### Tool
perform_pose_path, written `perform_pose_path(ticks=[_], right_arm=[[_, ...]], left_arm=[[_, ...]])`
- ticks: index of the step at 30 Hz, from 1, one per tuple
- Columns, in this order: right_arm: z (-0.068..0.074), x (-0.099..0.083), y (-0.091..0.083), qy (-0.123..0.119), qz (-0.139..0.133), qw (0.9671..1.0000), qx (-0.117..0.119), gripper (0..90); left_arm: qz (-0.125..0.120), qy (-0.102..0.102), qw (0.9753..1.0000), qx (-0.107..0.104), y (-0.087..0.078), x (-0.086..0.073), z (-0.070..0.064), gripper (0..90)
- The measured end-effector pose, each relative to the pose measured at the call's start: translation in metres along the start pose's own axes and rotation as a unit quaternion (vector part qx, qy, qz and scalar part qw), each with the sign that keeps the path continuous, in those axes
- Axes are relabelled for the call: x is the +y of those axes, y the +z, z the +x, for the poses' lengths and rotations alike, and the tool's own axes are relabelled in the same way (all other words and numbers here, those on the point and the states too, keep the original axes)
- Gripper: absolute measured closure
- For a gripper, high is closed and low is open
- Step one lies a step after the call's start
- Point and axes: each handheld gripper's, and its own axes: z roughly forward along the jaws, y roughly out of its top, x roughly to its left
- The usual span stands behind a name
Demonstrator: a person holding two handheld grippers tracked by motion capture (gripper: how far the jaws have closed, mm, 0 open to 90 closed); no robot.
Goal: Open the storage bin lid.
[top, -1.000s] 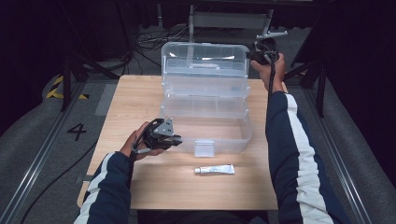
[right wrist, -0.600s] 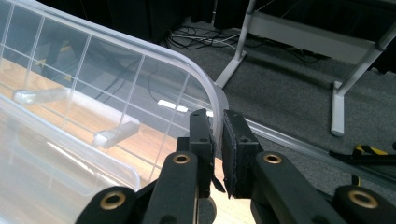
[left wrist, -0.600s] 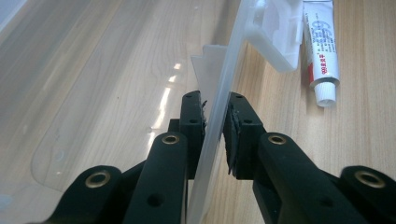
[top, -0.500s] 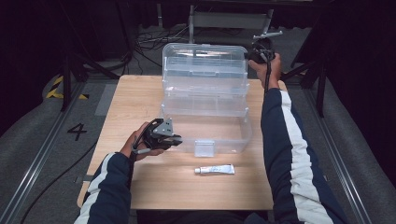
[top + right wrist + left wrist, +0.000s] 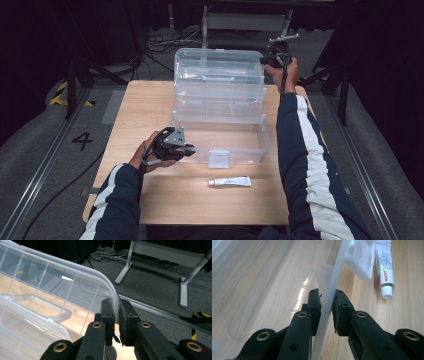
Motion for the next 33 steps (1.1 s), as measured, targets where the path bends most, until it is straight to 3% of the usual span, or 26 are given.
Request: perform_pose_path(ticks=[22,27,33], right_arm=[[-0.005,-0.008,0.020,0.011,0.034,0.9993,-0.010,82.4],[-0.009,-0.012,0.021,0.023,0.033,0.9992,-0.008,84.6],[-0.012,-0.014,0.016,0.019,0.027,0.9994,-0.010,86.2]], left_arm=[[-0.004,0.004,1.0000,-0.002,-0.001,-0.001,0.000,77.4],[-0.005,0.004,1.0000,-0.004,-0.001,-0.002,0.001,77.6],[-0.008,0.003,0.9999,-0.009,0.001,-0.002,0.002,78.4]])
